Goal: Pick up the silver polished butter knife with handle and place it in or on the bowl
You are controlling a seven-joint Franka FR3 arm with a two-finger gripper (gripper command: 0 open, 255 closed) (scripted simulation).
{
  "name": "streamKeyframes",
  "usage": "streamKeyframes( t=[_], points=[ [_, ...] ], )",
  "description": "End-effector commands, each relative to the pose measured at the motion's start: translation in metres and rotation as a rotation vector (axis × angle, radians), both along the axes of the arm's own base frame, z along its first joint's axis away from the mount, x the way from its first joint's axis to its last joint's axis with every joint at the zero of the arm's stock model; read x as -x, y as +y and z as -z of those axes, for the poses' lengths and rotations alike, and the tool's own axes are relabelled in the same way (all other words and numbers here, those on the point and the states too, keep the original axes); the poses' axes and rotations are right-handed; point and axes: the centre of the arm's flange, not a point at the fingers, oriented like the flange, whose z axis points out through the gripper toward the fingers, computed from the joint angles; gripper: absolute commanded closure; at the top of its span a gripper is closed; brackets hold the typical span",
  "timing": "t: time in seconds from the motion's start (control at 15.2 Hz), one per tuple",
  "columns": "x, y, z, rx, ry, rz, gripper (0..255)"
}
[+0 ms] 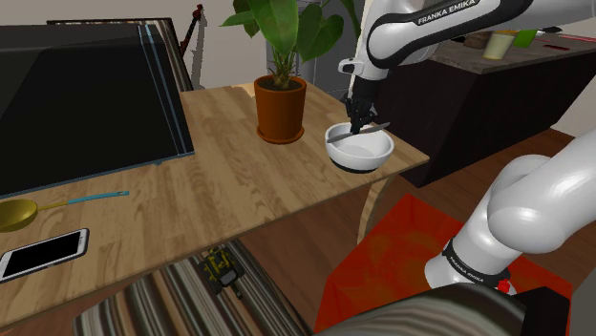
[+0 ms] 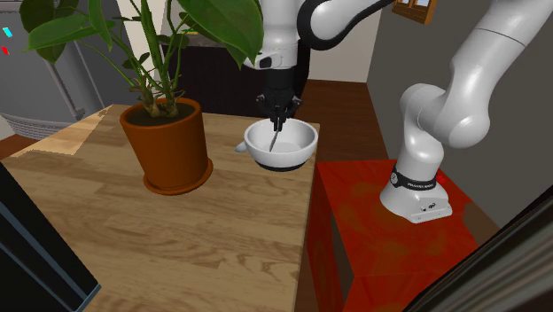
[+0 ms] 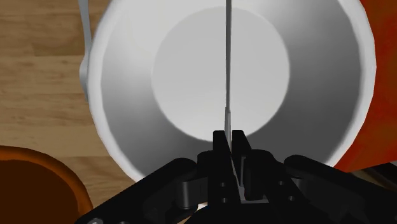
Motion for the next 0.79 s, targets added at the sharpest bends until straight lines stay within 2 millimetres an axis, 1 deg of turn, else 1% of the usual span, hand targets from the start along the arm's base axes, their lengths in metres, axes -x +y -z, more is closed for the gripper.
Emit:
streamKeyframes(
  t=[0.0, 0.26, 0.33, 0.66, 0.73],
  points=[
    [0.000, 0.000, 0.001, 0.000, 0.000, 0.000, 255],
    [0.000, 0.000, 0.001, 0.000, 0.000, 0.000, 255],
    [0.000, 0.000, 0.001, 0.000, 0.000, 0.000, 0],
    [0.000, 0.000, 0.001, 0.000, 0.000, 0.000, 0],
    [0.000, -0.001, -0.012, 0.000, 0.000, 0.000, 0]
  ],
)
